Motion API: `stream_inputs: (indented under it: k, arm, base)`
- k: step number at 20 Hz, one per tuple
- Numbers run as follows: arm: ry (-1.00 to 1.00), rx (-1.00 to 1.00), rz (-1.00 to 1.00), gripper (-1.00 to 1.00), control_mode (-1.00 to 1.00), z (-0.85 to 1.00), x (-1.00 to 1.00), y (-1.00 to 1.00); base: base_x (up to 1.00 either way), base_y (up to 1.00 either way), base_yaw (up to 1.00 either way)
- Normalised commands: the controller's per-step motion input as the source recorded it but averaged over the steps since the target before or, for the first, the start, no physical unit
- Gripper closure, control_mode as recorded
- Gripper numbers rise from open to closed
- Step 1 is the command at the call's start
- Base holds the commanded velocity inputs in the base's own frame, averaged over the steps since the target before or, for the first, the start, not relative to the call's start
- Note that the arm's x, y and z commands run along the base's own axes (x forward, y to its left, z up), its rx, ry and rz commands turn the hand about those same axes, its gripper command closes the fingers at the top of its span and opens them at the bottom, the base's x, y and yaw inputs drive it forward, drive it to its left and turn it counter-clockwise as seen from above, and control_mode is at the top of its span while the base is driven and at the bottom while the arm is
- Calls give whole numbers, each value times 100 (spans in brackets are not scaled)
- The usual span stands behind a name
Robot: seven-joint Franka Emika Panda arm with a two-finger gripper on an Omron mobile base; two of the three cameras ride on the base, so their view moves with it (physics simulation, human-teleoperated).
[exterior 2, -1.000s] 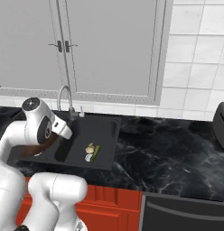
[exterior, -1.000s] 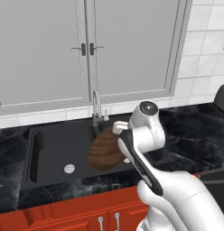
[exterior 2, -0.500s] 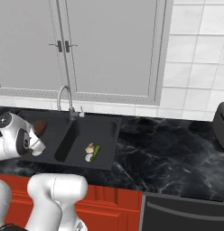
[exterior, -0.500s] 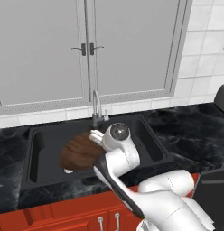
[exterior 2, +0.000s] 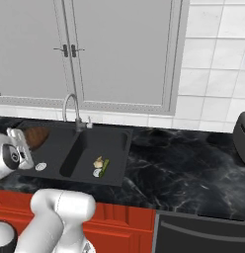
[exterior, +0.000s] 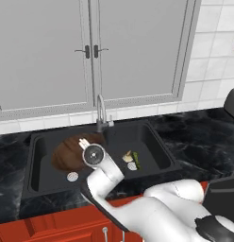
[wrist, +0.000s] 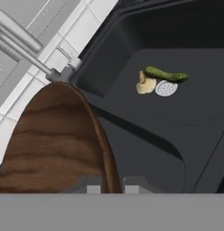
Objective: Dump the mushroom and squash from the bowl so the bowl can be washed. Place the bowl in the sink after clearing the leftovers.
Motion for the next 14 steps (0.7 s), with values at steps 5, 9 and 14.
stream_inputs:
  k: [5,9,14]
  arm:
    - [28,0,-5,100,-100,2,77,15]
    - [63,0,-1,100,-100,0,78,16]
    - [10,-1,0,100,-100,-14,7,8]
  base:
    - [0,0,0]
    - [0,0,0]
    - [0,0,0]
